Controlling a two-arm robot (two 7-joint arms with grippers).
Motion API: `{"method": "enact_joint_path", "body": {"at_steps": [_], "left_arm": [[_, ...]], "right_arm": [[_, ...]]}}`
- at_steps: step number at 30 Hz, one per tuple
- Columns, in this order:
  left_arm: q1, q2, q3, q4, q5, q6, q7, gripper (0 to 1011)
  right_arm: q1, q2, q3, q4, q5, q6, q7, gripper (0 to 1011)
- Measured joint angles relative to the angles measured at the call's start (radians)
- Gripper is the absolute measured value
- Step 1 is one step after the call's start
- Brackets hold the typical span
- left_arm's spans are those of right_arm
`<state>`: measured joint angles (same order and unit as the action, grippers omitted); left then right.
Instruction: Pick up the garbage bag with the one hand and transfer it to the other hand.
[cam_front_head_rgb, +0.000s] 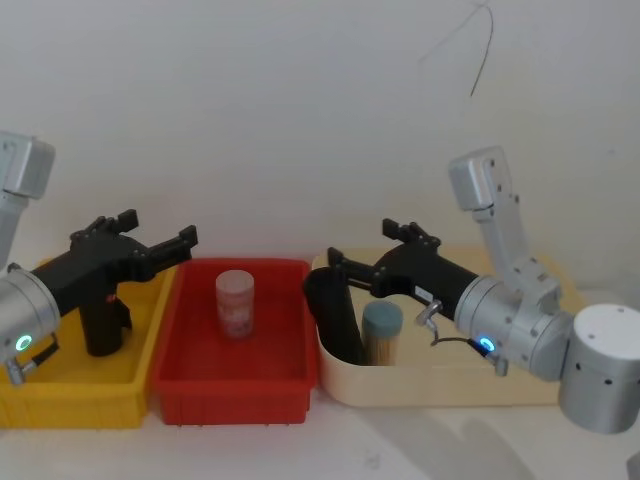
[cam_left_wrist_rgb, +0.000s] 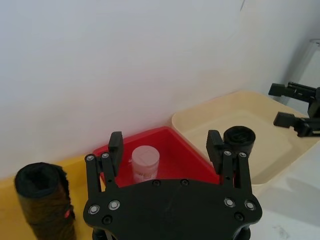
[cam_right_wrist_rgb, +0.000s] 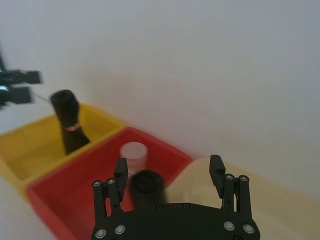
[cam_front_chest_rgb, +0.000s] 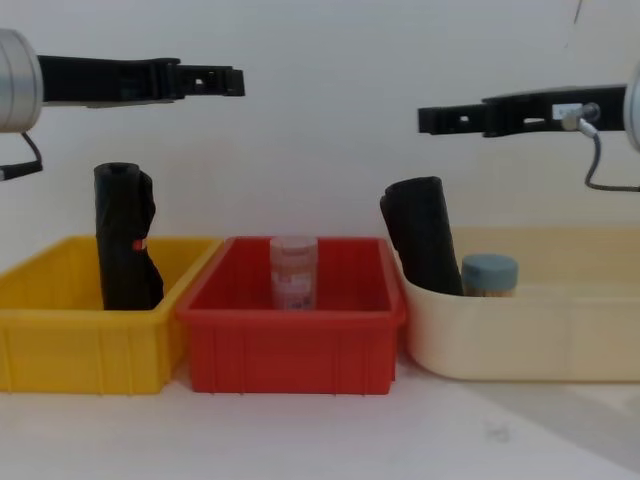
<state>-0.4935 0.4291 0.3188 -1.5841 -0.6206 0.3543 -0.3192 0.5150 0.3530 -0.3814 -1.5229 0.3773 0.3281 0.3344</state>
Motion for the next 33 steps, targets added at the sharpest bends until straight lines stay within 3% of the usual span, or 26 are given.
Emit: {"method": "enact_joint_path", "body": {"at_steps": [12, 33], "left_arm": [[-0.008, -0.012, 0.019, 0.011, 0.0, -0.018, -0.012, 1001], [-0.012, -0.017, 0.028, 0.017, 0.0, -0.027, -0.017, 1001]], "right_arm": [[-0.062, -0.019, -0.012, -0.097, 0.023, -0.003, -0.02, 1000], [-0.091, -0.028, -0.019, -0.144, 0.034, -0.002, -0.031, 1000]]}}
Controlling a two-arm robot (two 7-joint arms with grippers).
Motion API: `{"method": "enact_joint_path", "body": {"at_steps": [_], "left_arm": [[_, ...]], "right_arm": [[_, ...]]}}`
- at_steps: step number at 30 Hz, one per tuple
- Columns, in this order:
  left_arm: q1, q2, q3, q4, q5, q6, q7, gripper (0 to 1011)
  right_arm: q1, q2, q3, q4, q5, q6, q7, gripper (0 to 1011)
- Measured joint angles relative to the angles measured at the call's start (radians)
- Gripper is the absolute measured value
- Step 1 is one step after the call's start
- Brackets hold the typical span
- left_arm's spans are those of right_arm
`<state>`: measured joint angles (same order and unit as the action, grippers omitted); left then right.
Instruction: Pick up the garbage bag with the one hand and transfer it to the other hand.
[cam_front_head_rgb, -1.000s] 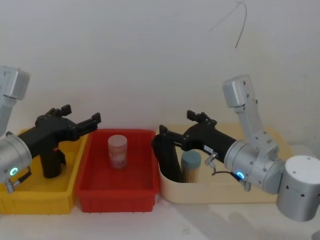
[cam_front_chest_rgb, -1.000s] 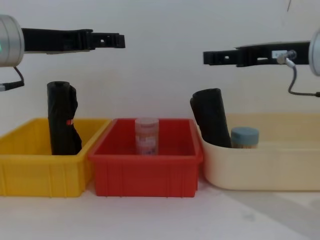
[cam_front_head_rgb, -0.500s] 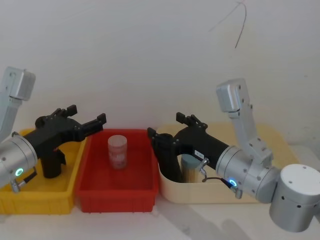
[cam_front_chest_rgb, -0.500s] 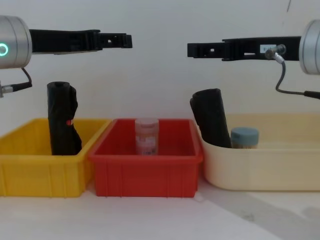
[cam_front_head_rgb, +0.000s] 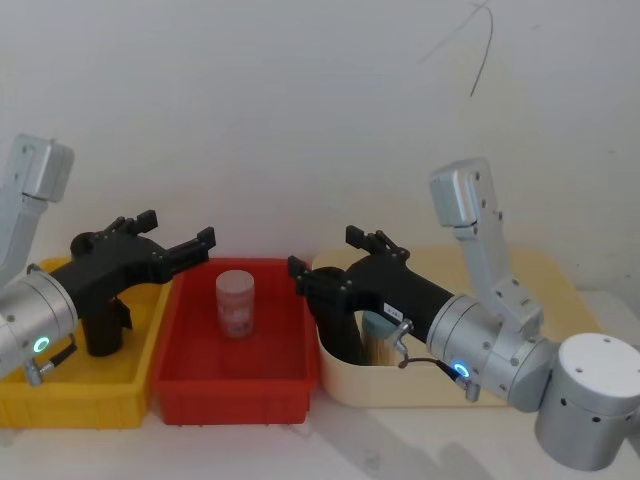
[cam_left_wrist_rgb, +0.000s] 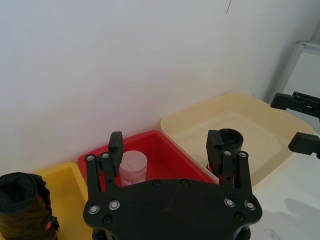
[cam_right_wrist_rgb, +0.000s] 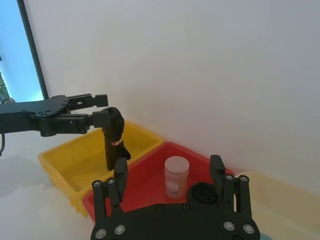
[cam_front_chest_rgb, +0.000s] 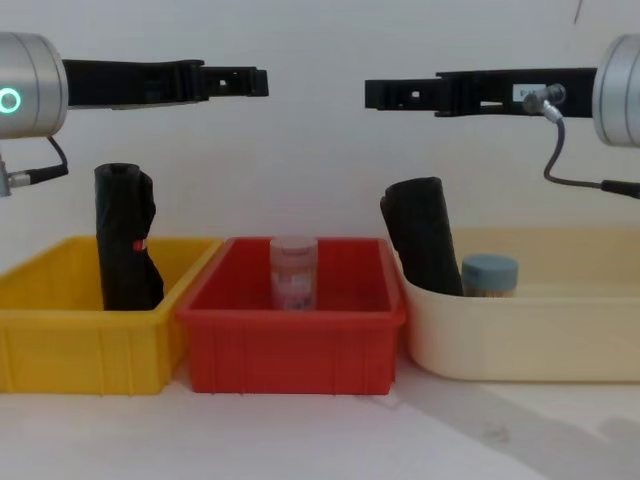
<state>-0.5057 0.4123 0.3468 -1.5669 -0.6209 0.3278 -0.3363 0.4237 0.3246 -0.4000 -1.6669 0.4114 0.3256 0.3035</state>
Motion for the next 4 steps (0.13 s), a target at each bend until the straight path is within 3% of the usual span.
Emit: {"method": "enact_joint_path", "body": {"at_steps": [4], "left_arm": [[-0.001, 0.0, 0.0, 0.0, 0.0, -0.001, 0.0, 1001]], "right_arm": [[-0.002, -0.001, -0.001, -0.003, 0.001, 0.0, -0.001, 1000]]}}
